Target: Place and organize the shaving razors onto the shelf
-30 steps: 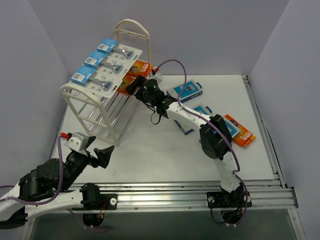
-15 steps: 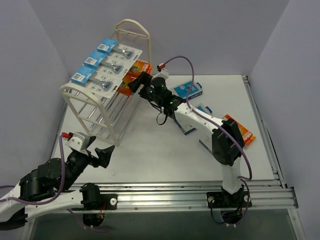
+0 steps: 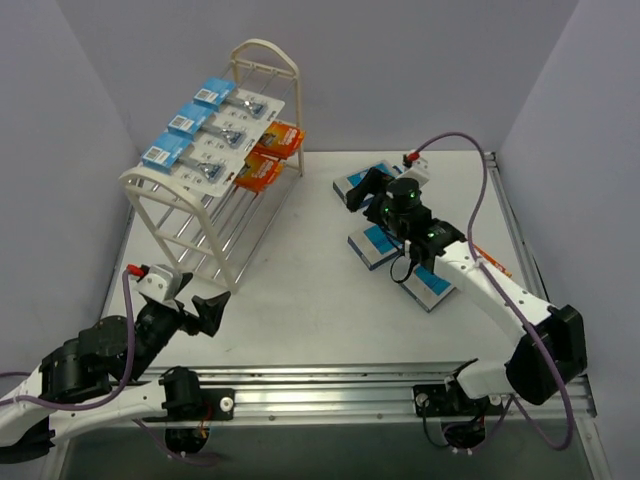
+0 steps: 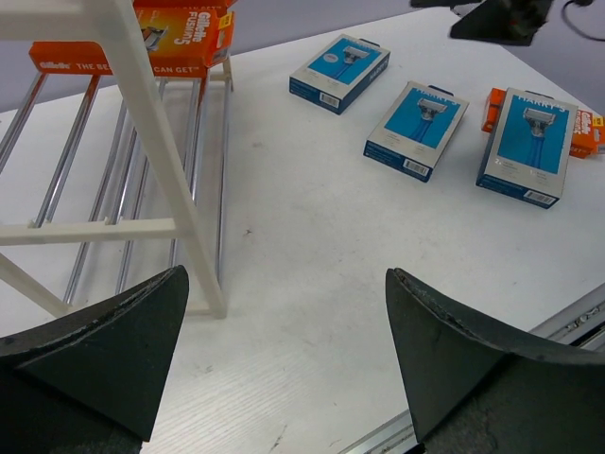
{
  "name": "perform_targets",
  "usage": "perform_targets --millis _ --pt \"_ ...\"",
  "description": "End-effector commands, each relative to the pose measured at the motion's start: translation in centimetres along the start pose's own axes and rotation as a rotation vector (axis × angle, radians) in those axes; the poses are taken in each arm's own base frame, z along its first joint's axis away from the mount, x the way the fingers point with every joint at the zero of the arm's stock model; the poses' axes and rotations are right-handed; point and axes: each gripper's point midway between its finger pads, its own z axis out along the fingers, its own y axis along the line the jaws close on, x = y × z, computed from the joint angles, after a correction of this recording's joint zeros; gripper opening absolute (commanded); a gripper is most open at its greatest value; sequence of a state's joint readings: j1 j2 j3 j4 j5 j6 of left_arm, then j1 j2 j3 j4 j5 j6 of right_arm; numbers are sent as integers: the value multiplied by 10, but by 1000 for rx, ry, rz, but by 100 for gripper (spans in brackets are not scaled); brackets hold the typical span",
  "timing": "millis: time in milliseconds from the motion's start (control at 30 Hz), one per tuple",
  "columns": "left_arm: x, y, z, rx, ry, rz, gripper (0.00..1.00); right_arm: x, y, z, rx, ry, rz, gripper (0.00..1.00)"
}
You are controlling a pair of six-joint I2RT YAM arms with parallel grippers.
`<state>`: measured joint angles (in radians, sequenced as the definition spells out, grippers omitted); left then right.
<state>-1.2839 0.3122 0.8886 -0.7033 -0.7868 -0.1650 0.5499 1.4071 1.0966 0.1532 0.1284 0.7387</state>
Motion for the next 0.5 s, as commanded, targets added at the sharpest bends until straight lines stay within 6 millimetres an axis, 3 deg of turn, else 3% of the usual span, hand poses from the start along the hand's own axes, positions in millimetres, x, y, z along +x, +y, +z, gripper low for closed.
perform_targets --millis 0,133,167,200,300,333,467 --pt "-7 -2 0 10 -14 3 94 -17 -53 -42 214 -38 -131 82" --pt "-5 -3 2 8 -1 15 94 -16 -108 -71 416 -43 -181 88" --pt "-5 -4 3 8 2 16 94 -20 -114 -78 432 -56 -170 88" --pt "-4 -4 3 9 3 17 94 -16 -133 -81 480 -51 -159 88" --pt "-4 -5 3 13 5 18 94 -12 -161 -90 527 -55 -103 89" --pt "-4 -5 3 15 5 18 94 -8 -184 -92 572 -50 -68 89" --pt "-4 -6 3 20 4 16 94 4 -219 -98 600 -8 21 88"
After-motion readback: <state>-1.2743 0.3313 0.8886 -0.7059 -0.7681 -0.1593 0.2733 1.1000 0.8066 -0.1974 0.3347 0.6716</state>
